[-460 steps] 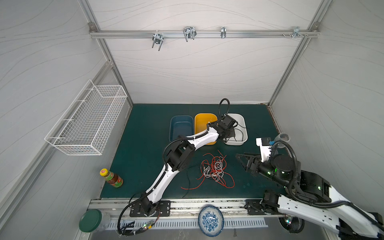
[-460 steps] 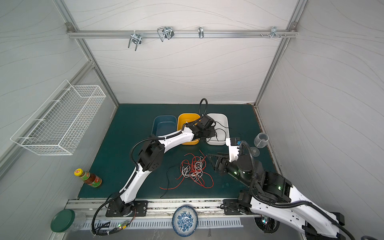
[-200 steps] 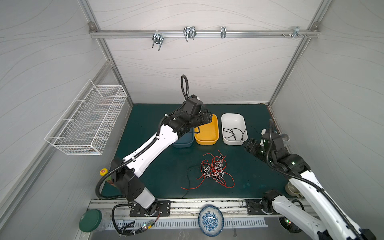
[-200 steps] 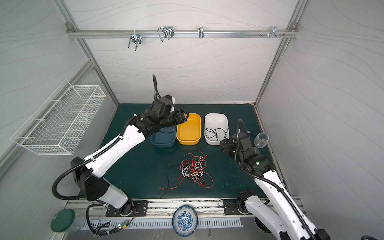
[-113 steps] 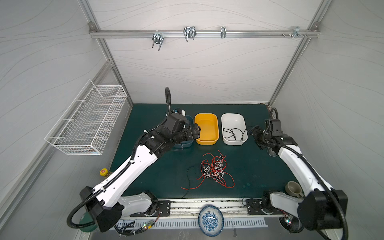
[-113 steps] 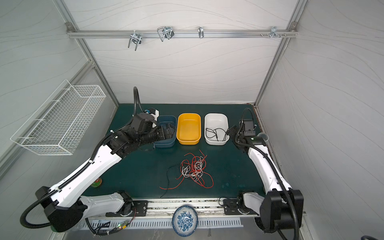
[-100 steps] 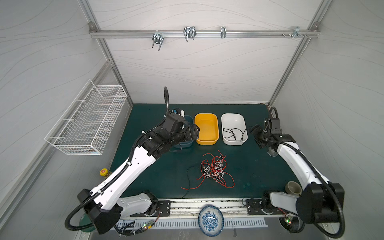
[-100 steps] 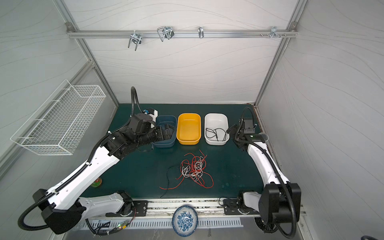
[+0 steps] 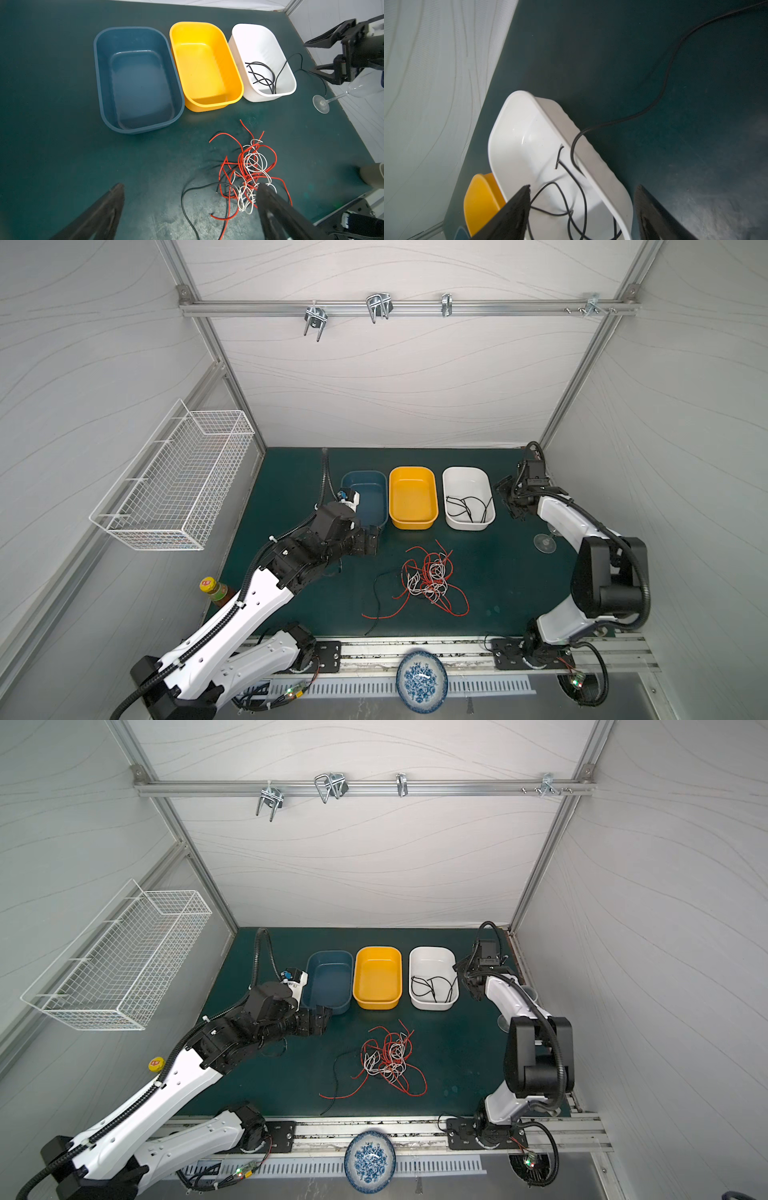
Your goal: Untangle the cables
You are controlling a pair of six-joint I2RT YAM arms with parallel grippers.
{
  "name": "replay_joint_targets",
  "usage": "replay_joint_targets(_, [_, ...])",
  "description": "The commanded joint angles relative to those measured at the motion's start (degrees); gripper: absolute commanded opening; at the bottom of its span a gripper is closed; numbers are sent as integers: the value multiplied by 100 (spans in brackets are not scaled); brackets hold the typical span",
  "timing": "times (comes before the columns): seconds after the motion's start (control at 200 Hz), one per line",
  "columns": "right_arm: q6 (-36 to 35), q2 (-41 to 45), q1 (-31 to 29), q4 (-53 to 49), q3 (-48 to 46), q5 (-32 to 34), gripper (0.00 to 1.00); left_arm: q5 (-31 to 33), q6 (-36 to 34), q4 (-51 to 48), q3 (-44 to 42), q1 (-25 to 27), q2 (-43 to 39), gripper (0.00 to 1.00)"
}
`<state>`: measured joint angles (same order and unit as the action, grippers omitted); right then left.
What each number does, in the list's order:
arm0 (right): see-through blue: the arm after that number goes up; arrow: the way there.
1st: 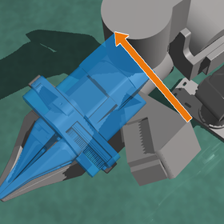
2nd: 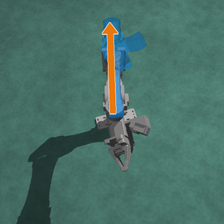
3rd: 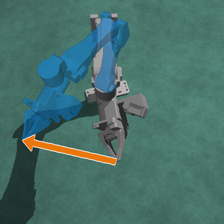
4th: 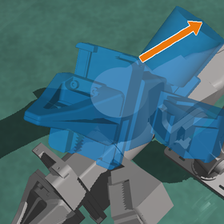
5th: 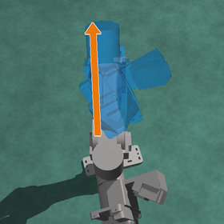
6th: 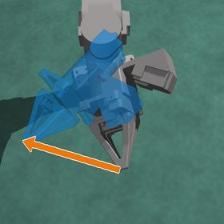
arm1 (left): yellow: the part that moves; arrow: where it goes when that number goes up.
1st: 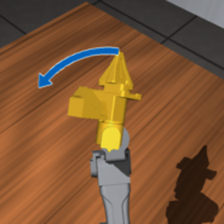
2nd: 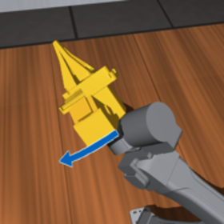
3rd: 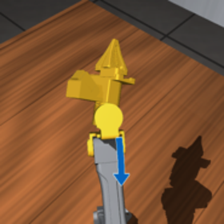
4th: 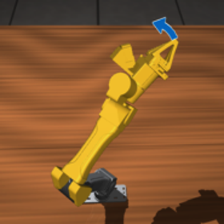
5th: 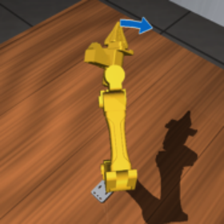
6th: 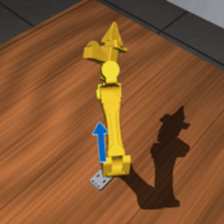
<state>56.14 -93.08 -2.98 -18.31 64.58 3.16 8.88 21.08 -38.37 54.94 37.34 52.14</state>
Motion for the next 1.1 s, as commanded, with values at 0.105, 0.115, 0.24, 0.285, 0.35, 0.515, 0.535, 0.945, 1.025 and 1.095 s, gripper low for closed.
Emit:
replay_joint_targets(0.105, [-75,-673,141,119,603,150,77,189,-283,661,-113,-16,-151,99])
replay_joint_targets(0.115, [-70,-700,154,139,609,139,76,203,-287,663,-114,-16,-149,99])
replay_joint_targets(0.24, [-190,-1022,221,313,785,46,70,336,-332,697,-176,-16,-184,99])
replay_joint_targets(0.285, [-283,-1143,221,290,920,25,68,377,-348,702,-198,-16,-203,99])
replay_joint_targets(0.35, [-334,-1294,210,282,1026,-15,66,406,-363,701,-214,-16,-217,99])
replay_joint_targets(0.515, [-324,-1513,211,406,1068,-102,58,489,-402,688,-264,-16,-294,99])
replay_joint_targets(0.535, [-288,-1529,210,424,1064,-144,58,504,-403,684,-264,-16,-305,100])
replay_joint_targets(0.945, [62,-1762,122,1030,658,-382,54,662,-464,635,-306,-16,-448,99])
replay_joint_targets(1.025, [69,-1776,142,1173,600,-388,47,689,-465,650,-332,-13,-485,99])
replay_joint_targets(1.095, [-4,-1791,150,1168,648,-425,39,693,-460,661,-335,-16,-485,99])
